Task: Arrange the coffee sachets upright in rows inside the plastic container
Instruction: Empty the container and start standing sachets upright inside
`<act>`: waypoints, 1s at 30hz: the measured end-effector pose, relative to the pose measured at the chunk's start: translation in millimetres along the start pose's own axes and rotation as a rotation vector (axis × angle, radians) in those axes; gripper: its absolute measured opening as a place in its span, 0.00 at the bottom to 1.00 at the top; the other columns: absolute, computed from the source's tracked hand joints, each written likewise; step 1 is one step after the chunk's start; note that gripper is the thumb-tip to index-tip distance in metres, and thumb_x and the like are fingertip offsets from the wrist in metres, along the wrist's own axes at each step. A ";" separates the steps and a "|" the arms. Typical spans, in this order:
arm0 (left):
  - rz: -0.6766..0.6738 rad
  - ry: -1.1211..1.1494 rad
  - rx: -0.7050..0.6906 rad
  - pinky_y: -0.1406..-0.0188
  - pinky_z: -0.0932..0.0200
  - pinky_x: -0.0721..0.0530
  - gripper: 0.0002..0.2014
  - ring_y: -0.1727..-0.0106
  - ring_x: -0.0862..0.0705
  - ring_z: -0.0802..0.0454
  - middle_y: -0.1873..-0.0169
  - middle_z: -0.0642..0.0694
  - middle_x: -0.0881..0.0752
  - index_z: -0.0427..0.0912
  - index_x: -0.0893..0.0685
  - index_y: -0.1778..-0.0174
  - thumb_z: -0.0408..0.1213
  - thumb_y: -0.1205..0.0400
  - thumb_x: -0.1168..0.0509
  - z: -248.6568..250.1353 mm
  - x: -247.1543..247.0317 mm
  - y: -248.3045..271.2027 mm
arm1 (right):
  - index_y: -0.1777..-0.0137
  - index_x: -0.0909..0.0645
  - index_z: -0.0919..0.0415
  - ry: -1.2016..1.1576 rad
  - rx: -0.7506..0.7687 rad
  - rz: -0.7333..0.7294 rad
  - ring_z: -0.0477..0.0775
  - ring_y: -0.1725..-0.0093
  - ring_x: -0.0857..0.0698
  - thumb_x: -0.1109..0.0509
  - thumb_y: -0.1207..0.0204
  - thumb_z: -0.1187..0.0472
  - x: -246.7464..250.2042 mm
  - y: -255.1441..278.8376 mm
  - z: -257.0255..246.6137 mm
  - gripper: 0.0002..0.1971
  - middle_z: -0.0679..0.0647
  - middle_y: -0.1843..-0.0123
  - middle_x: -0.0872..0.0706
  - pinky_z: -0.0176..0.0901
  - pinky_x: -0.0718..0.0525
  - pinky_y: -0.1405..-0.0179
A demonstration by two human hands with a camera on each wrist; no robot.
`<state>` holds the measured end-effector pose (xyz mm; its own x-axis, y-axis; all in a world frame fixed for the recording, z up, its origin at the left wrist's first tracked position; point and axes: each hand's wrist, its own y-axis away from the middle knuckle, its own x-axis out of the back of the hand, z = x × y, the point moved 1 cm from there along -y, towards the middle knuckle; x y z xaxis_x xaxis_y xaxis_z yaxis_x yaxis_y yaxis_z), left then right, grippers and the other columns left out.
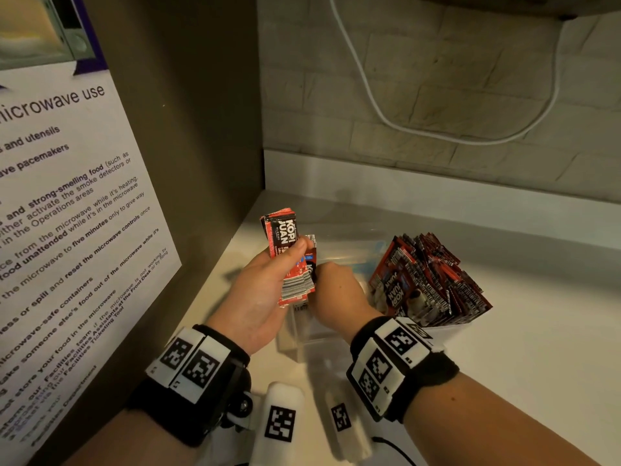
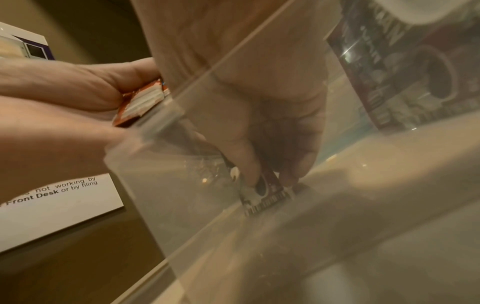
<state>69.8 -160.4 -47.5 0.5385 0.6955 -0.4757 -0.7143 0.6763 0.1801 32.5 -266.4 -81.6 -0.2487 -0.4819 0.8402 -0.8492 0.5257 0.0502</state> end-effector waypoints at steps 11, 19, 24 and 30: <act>0.008 0.002 0.018 0.41 0.45 0.20 0.13 0.45 0.17 0.41 0.45 0.35 0.15 0.38 0.15 0.45 0.39 0.22 0.34 0.6 0.8 1.5 | 0.51 0.17 0.65 0.034 0.003 0.001 0.64 0.49 0.15 0.34 0.22 0.61 -1.0 -0.8 -0.7 0.08 0.62 0.49 0.12 0.41 0.28 0.61; 0.055 -0.003 0.009 0.42 0.46 0.19 0.11 0.48 0.14 0.40 0.49 0.35 0.11 0.37 0.16 0.43 0.36 0.19 0.35 3.3 7.5 -0.8 | 0.72 0.33 0.55 0.018 -0.100 0.020 0.60 0.60 0.20 0.28 0.26 0.56 1.7 0.2 0.9 0.18 0.55 0.61 0.19 0.40 0.34 0.75; 0.115 -0.036 -0.044 0.64 0.58 0.19 0.03 0.73 0.14 0.57 0.73 0.51 0.13 0.43 0.17 0.53 0.37 0.17 0.36 8.0 11.8 -1.5 | 0.52 0.20 0.60 -0.031 -0.159 0.048 0.57 0.49 0.16 0.26 0.28 0.56 4.4 0.1 2.8 0.10 0.56 0.52 0.16 0.37 0.28 0.61; 0.238 0.003 -0.055 0.62 0.56 0.17 0.08 0.68 0.17 0.56 0.65 0.48 0.16 0.42 0.17 0.55 0.40 0.16 0.40 14.4 24.4 -6.4 | 0.44 0.17 0.68 -0.156 -0.214 0.113 0.56 0.57 0.17 0.27 0.27 0.62 30.2 2.5 4.1 0.14 0.55 0.55 0.16 0.43 0.17 0.57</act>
<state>94.0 -144.3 -47.9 0.3508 0.8327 -0.4285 -0.8441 0.4793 0.2403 20.9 -282.6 -58.4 -0.4190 -0.5053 0.7544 -0.6987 0.7101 0.0876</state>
